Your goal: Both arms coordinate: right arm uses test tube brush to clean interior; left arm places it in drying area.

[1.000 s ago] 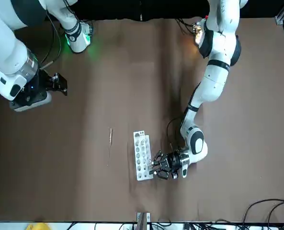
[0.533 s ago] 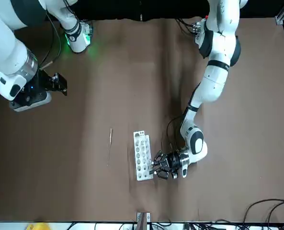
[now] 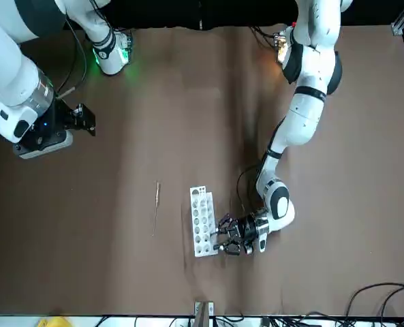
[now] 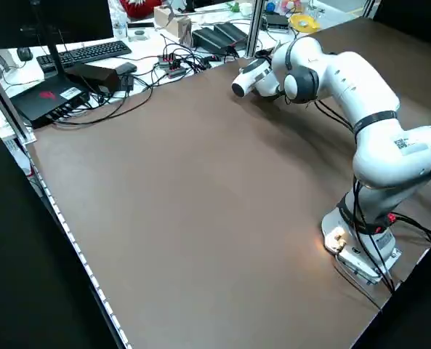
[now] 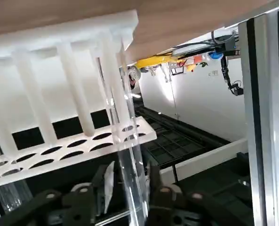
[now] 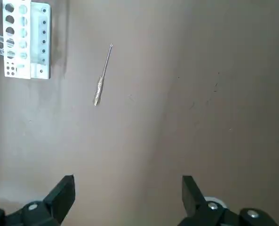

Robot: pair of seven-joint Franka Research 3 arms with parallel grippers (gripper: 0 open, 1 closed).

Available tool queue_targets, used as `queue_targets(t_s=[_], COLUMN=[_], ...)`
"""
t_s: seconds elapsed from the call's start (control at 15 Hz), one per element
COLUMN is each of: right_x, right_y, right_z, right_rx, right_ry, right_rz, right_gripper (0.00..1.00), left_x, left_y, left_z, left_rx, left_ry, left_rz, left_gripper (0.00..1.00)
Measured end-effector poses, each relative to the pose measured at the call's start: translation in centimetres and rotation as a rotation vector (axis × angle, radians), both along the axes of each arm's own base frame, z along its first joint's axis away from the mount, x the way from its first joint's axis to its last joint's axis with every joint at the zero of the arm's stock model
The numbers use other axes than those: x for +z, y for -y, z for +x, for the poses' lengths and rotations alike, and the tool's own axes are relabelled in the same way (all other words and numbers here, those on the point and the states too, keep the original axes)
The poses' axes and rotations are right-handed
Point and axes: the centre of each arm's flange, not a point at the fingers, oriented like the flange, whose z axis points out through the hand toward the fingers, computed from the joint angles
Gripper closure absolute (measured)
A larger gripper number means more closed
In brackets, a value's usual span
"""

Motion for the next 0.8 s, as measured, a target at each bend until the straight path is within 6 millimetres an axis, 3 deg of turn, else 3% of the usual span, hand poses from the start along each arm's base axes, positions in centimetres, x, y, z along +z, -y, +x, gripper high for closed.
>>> queue_targets(t_s=[0.27, 0.33, 0.53, 0.8], right_x=[0.0, 0.0, 0.0, 0.0], right_y=[0.0, 0.0, 0.1, 0.6], right_z=[0.0, 0.0, 0.0, 0.2], right_rx=[-0.001, -0.001, -0.002, -0.011], right_ry=[0.0, 0.0, 0.0, 0.001], right_rz=[0.0, 0.0, 0.0, -0.002], right_gripper=[0.0, 0.0, 0.0, 0.0], left_x=[0.1, 0.3, 2.4, 9.4], left_y=[0.0, -0.1, -0.5, -1.9], left_z=[0.0, 0.2, 1.3, 3.6], left_rx=[0.001, 0.003, 0.008, 0.012], left_ry=[0.0, 0.003, 0.002, 0.045], left_rz=[-0.001, -0.005, -0.021, -0.025], left_gripper=[0.19, 0.02, 0.01, 0.01])
